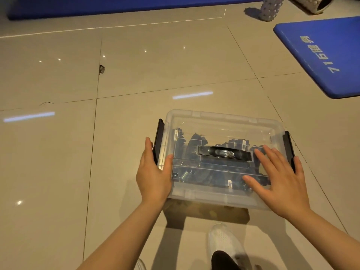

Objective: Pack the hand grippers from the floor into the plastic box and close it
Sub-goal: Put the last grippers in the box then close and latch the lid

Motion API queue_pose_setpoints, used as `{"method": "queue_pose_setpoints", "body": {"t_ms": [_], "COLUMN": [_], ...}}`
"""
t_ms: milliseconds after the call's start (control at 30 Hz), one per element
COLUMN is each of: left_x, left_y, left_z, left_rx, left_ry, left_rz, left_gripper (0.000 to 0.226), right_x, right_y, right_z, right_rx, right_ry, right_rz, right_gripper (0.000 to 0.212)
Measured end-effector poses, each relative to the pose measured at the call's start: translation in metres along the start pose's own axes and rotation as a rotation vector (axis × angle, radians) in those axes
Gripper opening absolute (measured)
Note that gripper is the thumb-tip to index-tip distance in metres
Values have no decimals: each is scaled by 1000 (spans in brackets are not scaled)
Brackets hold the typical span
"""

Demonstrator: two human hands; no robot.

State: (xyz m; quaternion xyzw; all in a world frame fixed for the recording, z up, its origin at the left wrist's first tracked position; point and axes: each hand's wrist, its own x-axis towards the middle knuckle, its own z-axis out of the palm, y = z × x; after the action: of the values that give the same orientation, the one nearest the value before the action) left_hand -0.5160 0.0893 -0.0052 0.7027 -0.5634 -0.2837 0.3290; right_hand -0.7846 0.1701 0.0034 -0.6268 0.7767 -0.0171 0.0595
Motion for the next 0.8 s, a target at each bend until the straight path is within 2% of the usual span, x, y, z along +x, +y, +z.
{"method": "queue_pose_setpoints", "body": {"t_ms": [133,333,467,800], "left_x": [1,-1,-1,1], "left_y": [-2,2,3,1], "left_z": [-2,-3,-3,0], "left_rx": [-46,132,162,149], "left_ry": [-17,-30,-64,-114], "left_rz": [57,216,290,249], "left_gripper": [64,58,59,51], "right_x": [1,0,0,1], "right_y": [0,1,1,1], "right_z": [0,0,0,-1], "right_rx": [17,1,-3,-5], "right_ry": [8,13,16,4], "right_rz": [8,-6,-5,-6], "right_gripper": [77,77,76,77]}}
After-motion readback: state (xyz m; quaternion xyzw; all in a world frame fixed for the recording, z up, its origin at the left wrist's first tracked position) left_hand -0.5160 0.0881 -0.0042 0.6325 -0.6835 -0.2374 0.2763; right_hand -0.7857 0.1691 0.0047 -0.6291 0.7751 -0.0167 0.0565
